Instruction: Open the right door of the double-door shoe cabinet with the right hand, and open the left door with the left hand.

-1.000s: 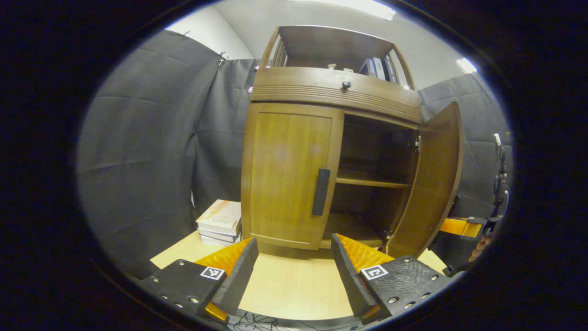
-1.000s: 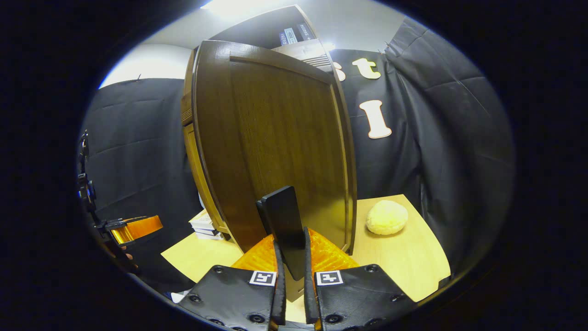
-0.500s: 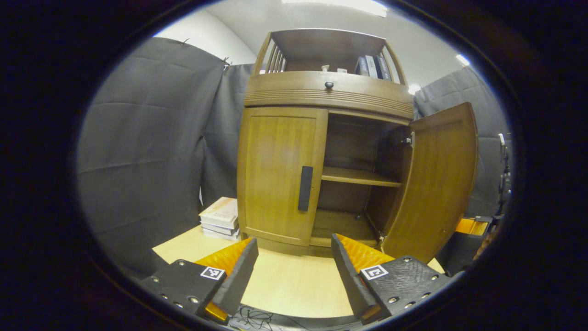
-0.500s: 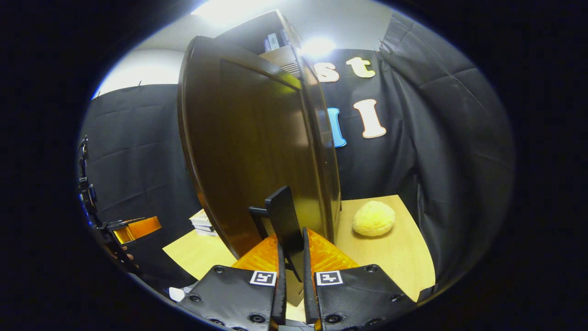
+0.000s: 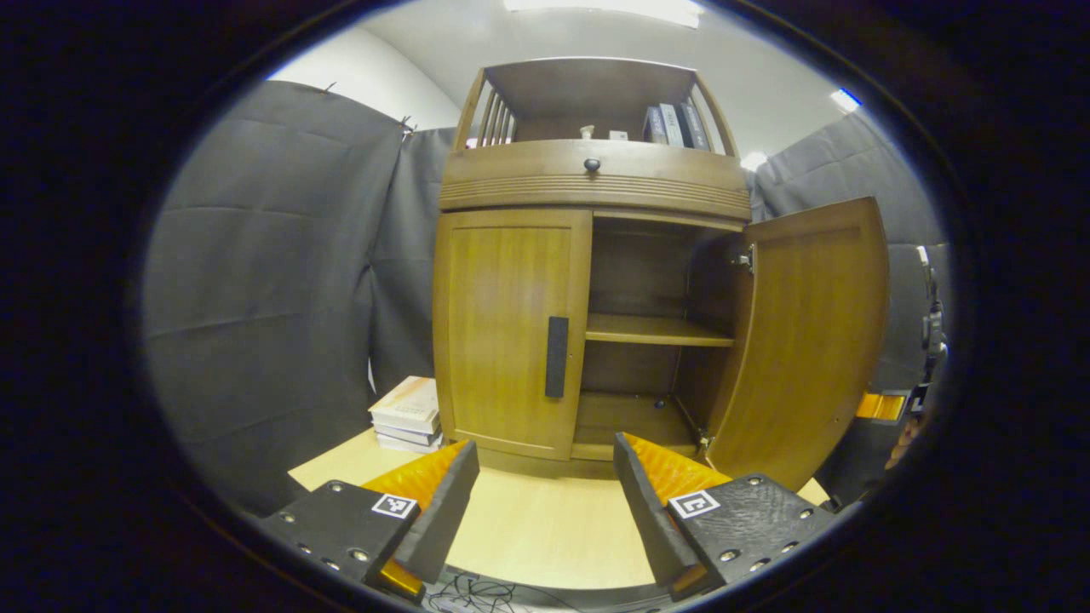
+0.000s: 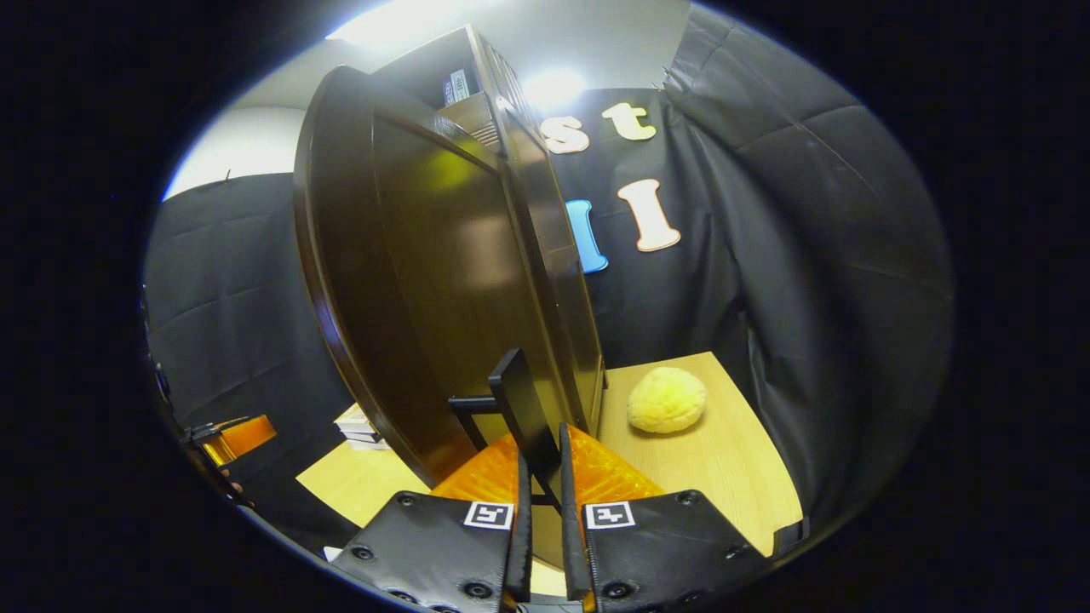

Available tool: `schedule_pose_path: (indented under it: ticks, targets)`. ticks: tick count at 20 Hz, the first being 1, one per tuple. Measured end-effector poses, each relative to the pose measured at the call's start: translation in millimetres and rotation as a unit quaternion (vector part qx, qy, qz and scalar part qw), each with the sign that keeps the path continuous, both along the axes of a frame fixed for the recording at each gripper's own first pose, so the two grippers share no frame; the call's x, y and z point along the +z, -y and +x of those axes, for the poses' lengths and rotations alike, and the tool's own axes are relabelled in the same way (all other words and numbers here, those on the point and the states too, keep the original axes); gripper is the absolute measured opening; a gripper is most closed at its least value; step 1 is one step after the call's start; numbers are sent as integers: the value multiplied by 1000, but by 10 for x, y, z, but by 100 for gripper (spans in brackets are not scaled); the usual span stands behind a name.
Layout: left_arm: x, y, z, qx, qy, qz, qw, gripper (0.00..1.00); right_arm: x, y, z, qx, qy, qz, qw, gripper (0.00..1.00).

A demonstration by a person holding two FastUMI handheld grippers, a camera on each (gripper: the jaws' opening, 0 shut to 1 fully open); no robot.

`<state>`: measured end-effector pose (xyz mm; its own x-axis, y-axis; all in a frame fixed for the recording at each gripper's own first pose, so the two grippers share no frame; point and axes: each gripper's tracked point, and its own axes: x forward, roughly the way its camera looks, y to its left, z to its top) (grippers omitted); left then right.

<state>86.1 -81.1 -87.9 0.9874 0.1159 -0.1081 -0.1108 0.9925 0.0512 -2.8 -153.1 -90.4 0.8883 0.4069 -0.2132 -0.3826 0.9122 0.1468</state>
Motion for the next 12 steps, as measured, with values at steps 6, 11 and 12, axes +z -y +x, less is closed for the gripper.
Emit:
schedule_pose_path:
  ticks: [6,11,12]
  targets:
    - [94,-229,339,-21,4,10,1000,91,40,136,-329,-42,-8,2,999,13]
    - [322,-370,893,-51,21,13,998,91,80,416,-586,-117,6,-13,993,10]
    - [355,-386,1019,-56,23,19,998,90,98,473,-648,-131,11,-14,991,10]
